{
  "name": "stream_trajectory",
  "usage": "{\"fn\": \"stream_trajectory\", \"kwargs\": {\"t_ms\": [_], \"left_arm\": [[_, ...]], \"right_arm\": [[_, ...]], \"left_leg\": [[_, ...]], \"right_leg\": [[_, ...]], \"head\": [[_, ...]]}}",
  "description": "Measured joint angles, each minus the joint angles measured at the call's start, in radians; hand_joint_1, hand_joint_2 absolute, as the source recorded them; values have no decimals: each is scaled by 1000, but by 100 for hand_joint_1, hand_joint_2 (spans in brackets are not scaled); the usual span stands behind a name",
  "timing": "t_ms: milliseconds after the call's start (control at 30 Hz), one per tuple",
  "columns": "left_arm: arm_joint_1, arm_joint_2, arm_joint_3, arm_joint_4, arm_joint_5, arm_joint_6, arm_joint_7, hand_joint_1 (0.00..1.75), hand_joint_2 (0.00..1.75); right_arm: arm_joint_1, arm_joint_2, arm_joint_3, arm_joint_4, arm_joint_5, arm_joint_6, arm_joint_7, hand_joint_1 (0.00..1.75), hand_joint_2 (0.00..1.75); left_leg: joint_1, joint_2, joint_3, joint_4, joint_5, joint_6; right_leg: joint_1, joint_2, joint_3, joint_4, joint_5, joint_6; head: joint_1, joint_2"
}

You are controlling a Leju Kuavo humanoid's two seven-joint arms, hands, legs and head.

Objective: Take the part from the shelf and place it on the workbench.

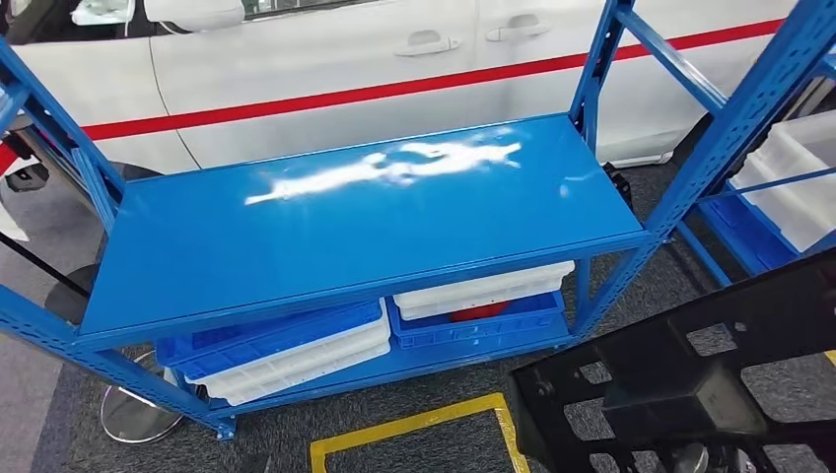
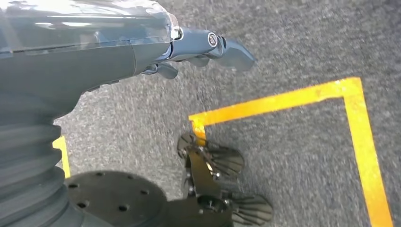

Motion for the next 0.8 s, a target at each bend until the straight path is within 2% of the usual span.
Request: {"fn": "stream_trajectory", "kwargs": {"t_ms": [33,67,100,133,167,200,233,267,300,333,367,400,433,467,500,533,600,633,667,700,733,767,800], "left_arm": [[0,-1,3,0,6,6,4,0,175],[0,-1,6,0,12,11,6,0,175],[2,-1,9,0,17,15,8,0,175],[3,-1,12,0,20,17,9,0,175],[4,-1,14,0,22,18,10,0,175],[3,-1,15,0,24,19,11,0,175],[2,-1,16,0,25,21,11,0,175],[0,-1,18,0,27,25,10,0,175],[-2,0,20,0,31,30,9,0,175],[-2,0,23,0,36,37,6,0,175],[-3,-1,29,0,42,44,3,0,175],[-4,-1,34,0,49,51,1,0,175],[-4,-3,40,0,56,58,0,0,175],[-5,-3,45,0,62,67,1,0,175],[-5,-4,50,0,70,77,3,0,175],[-3,-4,57,0,77,89,6,0,175],[2,-4,71,0,92,112,9,0,175],[4,-4,77,0,96,121,8,0,175],[6,-4,83,0,100,129,6,0,175],[6,-4,89,0,102,136,3,0,175],[6,-4,94,0,105,142,0,0,175],[5,-4,98,0,109,147,-2,0,175],[4,-3,103,0,113,152,-5,0,175]], "right_arm": [[2,1,1,3,0,7,0,175,175],[2,2,2,7,-1,13,0,175,175],[1,2,3,11,-1,16,0,175,175],[0,2,4,17,-1,17,1,175,175],[0,2,5,22,-1,17,1,175,175],[0,2,6,26,-1,17,1,175,175],[0,2,7,31,-2,16,1,175,175],[-1,2,9,35,-5,15,1,175,175],[-4,2,14,40,-9,14,1,175,175],[-8,1,21,47,-14,13,1,175,175],[-13,0,31,54,-18,11,1,175,175],[-18,-1,41,62,-23,11,1,175,175],[-22,-2,50,72,-30,11,1,175,175],[-26,-3,58,82,-38,11,1,175,175],[-32,-5,66,94,-47,11,1,175,175],[-41,-7,76,107,-54,10,1,175,175],[-64,-9,101,130,-65,9,1,175,175],[-74,-10,113,141,-69,9,1,175,175],[-82,-11,122,151,-72,8,1,175,175],[-87,-13,129,161,-75,8,1,175,175],[-91,-15,135,170,-78,7,1,175,175],[-96,-17,141,177,-80,6,1,175,175],[-101,-19,149,185,-82,5,1,175,175]], "left_leg": [[4,15,-7,-11,16,2],[5,31,-14,-16,28,3],[5,45,-25,-17,37,5],[6,61,-37,-14,44,2],[6,77,-50,-8,49,-1],[8,93,-64,0,53,-4],[11,107,-78,11,56,-9],[14,119,-91,25,57,-15],[15,130,-105,40,56,-23],[15,139,-116,55,54,-31],[13,149,-122,68,52,-39],[13,158,-125,75,53,-47],[15,169,-125,79,56,-54],[18,170,-125,82,55,-62],[23,156,-130,91,42,-69],[26,132,-140,116,13,-74],[28,75,-174,221,-76,-75],[28,60,-192,284,-114,-73],[26,53,-200,331,-135,-68],[24,50,-195,347,-136,-62],[20,47,-171,322,-117,-54],[14,39,-129,262,-88,-43],[8,20,-83,185,-65,-29]], "right_leg": [[3,-20,-11,27,-36,4],[3,-46,-26,72,-86,7],[0,-69,-40,130,-138,12],[-6,-82,-51,191,-172,19],[-14,-89,-55,238,-181,27],[-23,-95,-45,261,-167,36],[-32,-101,-18,250,-141,45],[-41,-117,26,204,-117,55],[-47,-142,78,142,-112,64],[-47,-163,119,85,-121,62],[-44,-180,145,43,-136,54],[-39,-185,152,26,-150,42],[-35,-176,147,22,-150,24],[-34,-168,140,20,-145,11],[-32,-158,132,19,-136,-1],[-31,-147,121,17,-126,-12],[-25,-122,96,17,-106,-26],[-20,-107,83,18,-95,-30],[-15,-93,70,18,-85,-33],[-10,-79,59,19,-76,-35],[-6,-65,49,20,-67,-35],[-3,-51,41,20,-59,-35],[-1,-39,33,20,-51,-34]], "head": [[1,0],[3,0],[4,0],[4,0],[4,0],[4,0],[4,0],[4,0],[4,0],[3,0],[2,0],[1,0],[0,0],[0,0],[0,0],[0,0],[0,0],[0,0],[0,0],[0,0],[0,0],[0,0],[0,0]]}}
